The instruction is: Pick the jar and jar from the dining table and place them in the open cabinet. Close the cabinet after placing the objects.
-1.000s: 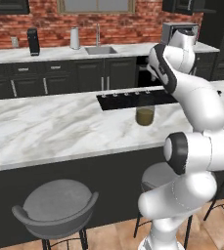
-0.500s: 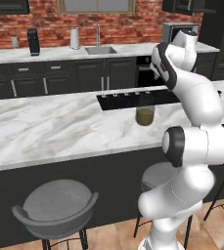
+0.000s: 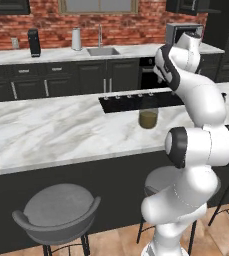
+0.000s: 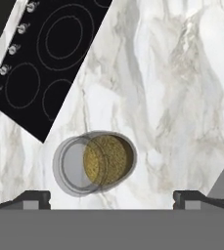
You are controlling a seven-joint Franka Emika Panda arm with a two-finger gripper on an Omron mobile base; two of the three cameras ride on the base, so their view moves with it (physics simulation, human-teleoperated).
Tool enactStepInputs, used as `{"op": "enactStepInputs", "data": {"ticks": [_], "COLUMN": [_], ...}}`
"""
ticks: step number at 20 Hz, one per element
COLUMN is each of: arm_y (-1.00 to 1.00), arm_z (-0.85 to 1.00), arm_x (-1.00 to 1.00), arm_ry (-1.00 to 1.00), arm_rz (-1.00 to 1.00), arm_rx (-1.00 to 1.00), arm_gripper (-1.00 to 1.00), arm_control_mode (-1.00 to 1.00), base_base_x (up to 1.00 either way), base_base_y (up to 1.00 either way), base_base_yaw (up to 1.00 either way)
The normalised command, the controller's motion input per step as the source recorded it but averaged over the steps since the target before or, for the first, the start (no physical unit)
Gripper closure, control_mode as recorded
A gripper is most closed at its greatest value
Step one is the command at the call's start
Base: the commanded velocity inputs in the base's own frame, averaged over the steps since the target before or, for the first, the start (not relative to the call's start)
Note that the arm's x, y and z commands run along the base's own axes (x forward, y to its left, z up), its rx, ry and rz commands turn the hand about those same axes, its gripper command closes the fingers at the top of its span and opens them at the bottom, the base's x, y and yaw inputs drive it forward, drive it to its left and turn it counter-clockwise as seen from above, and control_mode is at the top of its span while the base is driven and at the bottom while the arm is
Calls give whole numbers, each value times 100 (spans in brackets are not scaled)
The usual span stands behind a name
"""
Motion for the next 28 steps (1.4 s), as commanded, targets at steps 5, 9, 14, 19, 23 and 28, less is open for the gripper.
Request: {"op": "enactStepInputs", "data": {"ticks": [5, 9, 14, 19, 23, 28], "arm_y": [0, 2, 18, 29, 2, -5], "arm_z": [-19, -16, -17, -12, 1, 2], "arm_x": [1, 0, 0, 0, 22, 26], "arm_ry": [0, 0, 1, 0, 4, 6], "arm_rz": [0, 0, -1, -2, 0, 0], "arm_rx": [0, 0, 0, -1, 0, 0], "arm_gripper": [-100, -100, -100, -100, -100, -100], "arm_control_mode": [-100, -100, -100, -100, -100, -100], "base_base_x": [0, 0, 0, 0, 0, 0], "base_base_y": [0, 0, 0, 0, 0, 0], "base_base_yaw": [0, 0, 0, 0, 0, 0]}}
